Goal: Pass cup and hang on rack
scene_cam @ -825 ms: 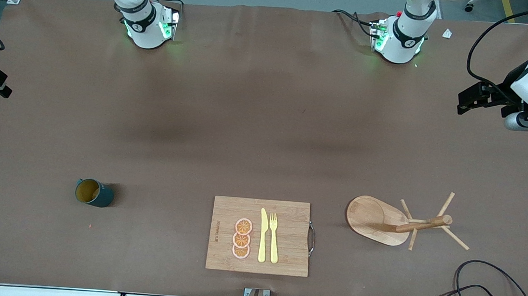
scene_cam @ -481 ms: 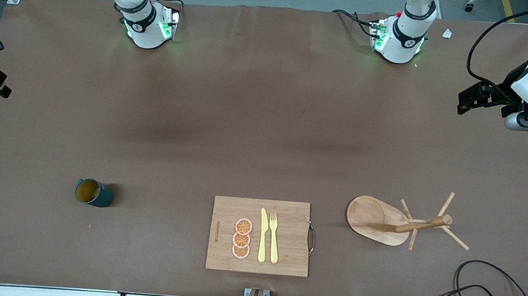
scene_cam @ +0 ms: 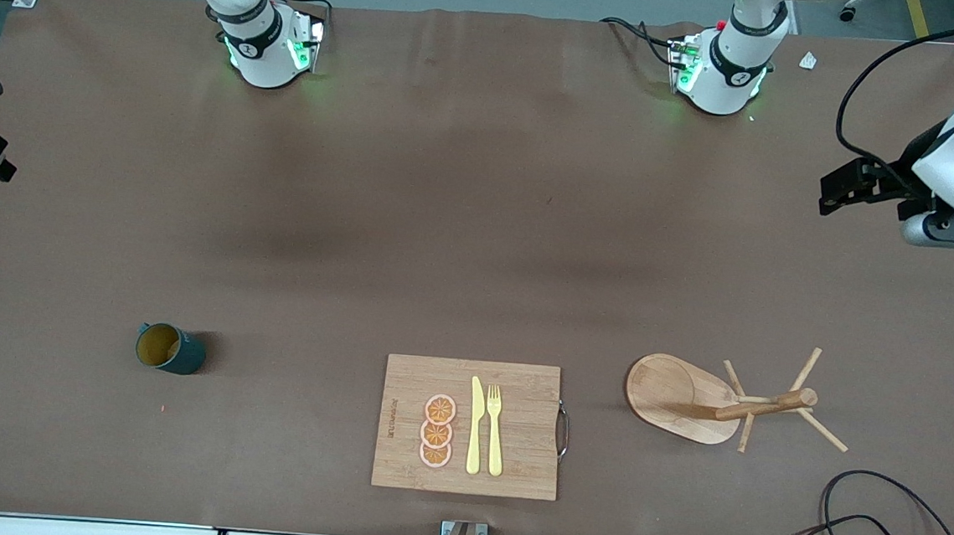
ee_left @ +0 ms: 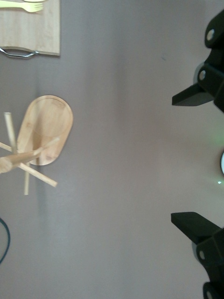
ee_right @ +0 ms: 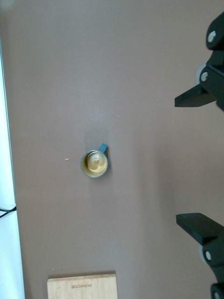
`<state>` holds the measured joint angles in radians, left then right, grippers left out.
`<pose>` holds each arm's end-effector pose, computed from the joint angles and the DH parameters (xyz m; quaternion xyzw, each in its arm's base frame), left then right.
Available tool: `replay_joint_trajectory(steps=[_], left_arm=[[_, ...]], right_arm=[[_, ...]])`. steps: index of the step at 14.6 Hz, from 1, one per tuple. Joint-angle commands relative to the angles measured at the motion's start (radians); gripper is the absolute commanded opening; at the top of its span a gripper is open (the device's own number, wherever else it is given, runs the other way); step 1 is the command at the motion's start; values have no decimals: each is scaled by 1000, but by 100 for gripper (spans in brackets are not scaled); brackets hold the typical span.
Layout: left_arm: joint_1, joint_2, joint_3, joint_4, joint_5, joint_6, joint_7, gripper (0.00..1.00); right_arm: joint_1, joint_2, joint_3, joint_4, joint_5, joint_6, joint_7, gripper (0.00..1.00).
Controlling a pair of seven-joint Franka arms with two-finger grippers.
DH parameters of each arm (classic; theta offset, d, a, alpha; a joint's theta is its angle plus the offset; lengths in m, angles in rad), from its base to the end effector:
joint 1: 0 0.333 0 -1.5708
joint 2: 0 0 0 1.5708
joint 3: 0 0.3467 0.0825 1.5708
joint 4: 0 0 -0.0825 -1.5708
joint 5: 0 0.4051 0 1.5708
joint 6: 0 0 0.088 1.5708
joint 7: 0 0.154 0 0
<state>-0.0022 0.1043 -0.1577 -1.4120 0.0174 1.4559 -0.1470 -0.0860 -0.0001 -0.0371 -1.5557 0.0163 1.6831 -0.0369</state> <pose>0.5900 -0.0871 0.6153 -0.9995 0.0055 0.0291 0.0050 0.5889 -0.0705 0.6268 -0.9970 0.0434 -0.0642 0.0030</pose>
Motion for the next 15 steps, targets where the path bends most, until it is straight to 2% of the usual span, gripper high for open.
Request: replay_joint_trajectory(steps=[1, 3, 5, 12, 15], left_arm=[[-2, 29, -5, 24, -2, 27, -22, 100], [-1, 44, -3, 24, -2, 47, -8, 100], [-1, 46, -3, 24, -2, 67, -5, 100], [-2, 52, -5, 24, -2, 87, -3, 100], [-2, 54, -3, 24, -2, 90, -2, 100]], right_arm=[[-6, 78, 9, 2, 28, 20, 3, 100], [8, 167, 11, 6, 83, 67, 2, 100], [41, 259, 11, 6, 85, 146, 3, 100], [83, 612, 11, 5, 76, 594, 2, 100], [83, 705, 11, 5, 79, 699, 5, 100]])
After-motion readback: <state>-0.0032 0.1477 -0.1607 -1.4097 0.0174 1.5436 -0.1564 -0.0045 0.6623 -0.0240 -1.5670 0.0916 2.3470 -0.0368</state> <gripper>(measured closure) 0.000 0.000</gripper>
